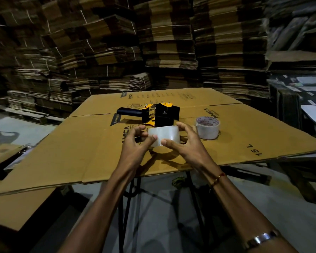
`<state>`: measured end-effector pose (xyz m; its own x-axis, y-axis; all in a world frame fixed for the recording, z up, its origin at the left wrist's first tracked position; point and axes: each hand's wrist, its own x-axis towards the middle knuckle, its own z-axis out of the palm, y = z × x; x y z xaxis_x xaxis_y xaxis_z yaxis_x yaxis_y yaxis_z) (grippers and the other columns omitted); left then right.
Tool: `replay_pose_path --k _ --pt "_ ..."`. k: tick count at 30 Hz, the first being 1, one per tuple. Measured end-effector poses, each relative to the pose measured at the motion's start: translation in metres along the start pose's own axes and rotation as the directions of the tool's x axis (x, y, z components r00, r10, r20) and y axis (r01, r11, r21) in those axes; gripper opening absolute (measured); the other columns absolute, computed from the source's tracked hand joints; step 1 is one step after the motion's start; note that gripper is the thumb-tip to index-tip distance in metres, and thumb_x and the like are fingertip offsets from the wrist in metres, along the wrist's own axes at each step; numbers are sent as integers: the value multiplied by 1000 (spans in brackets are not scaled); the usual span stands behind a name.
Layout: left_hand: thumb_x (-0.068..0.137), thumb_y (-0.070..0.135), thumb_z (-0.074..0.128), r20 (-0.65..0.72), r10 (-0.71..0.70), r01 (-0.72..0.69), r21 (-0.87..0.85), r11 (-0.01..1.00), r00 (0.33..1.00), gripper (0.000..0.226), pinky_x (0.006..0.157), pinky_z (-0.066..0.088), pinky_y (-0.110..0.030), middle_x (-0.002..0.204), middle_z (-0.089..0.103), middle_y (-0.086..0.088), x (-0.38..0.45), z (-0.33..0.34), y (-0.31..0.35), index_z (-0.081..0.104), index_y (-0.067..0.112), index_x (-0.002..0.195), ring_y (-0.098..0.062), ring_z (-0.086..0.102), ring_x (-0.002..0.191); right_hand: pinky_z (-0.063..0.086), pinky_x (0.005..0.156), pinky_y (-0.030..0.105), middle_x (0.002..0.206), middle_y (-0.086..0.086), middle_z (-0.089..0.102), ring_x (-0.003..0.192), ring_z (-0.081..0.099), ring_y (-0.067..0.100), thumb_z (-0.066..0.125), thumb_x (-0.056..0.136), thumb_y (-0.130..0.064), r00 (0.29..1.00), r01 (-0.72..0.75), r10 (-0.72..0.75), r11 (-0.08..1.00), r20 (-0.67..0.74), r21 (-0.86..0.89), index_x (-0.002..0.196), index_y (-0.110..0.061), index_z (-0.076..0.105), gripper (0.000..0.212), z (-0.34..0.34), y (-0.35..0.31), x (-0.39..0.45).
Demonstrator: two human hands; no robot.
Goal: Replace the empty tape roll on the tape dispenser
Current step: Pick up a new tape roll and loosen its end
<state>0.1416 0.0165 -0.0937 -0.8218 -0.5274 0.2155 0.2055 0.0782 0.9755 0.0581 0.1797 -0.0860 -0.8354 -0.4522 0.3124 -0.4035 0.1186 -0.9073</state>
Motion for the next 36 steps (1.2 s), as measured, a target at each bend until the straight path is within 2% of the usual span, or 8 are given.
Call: replay_pose_path --k 4,12,16,20,25,27,32,36 --pt "91 28 70 -36 -80 74 -145 987 996 23 81 60 -46 126 62 -5 3 -3 -1 65 26 114 -30 67 110 57 84 30 140 4 48 122 57 22 81 80 -37 998 -17 13 997 54 78 140 -22 48 71 -2 4 0" --pt "96 16 59 -70 198 -178 228 957 978 18 82 60 -47 114 68 -7 2 1 -3 70 16 111 -23 66 106 57 89 32 141 -4 44 127 49 19 87 74 -36 1000 -3 3 1000 24 -2 145 -24 41 85 -3 3 -2" --pt "95 23 64 32 -76 76 -7 997 997 19 67 58 -34 118 66 -6 -3 0 6 64 17 113 -27 66 107 54 101 43 135 -12 32 133 43 20 89 70 -38 999 28 -27 998 22 -60 150 -26 36 97 -1 2 -3" --pt "72 48 76 169 -141 142 4 990 976 62 60 55 -25 122 60 -7 -6 -5 14 53 18 121 -28 61 108 52 103 39 151 -5 32 137 38 15 89 64 -49 998 26 -18 993 67 -118 158 -24 25 116 0 3 0" --pt "76 37 82 92 -55 56 -7 998 994 59 65 54 -30 109 62 -9 -7 -4 12 54 11 120 -20 61 87 54 81 15 142 -4 53 125 54 13 91 64 -42 995 60 -51 992 86 -108 147 -23 42 98 0 2 -1" --pt "81 31 77 30 1 -2 42 999 1000 47 67 55 -30 108 62 -6 -7 -1 9 55 11 118 -19 62 89 47 84 11 141 -4 52 124 51 10 92 63 -43 997 73 -70 981 22 -178 146 -20 42 99 3 1 -1" --pt "85 30 75 -35 148 -139 190 972 988 29 79 60 -53 110 64 -5 -7 0 3 59 20 107 -25 65 104 54 97 32 139 -1 53 122 54 14 91 59 -53 986 90 -129 945 -108 -314 143 -17 43 103 18 2 -5" --pt "82 30 78 3 116 -115 154 981 993 43 86 59 -43 109 61 -3 -7 -1 7 55 14 114 -21 63 105 53 97 30 139 1 53 123 53 15 90 60 -54 978 108 -157 944 -137 -312 142 -15 44 102 20 0 -6"
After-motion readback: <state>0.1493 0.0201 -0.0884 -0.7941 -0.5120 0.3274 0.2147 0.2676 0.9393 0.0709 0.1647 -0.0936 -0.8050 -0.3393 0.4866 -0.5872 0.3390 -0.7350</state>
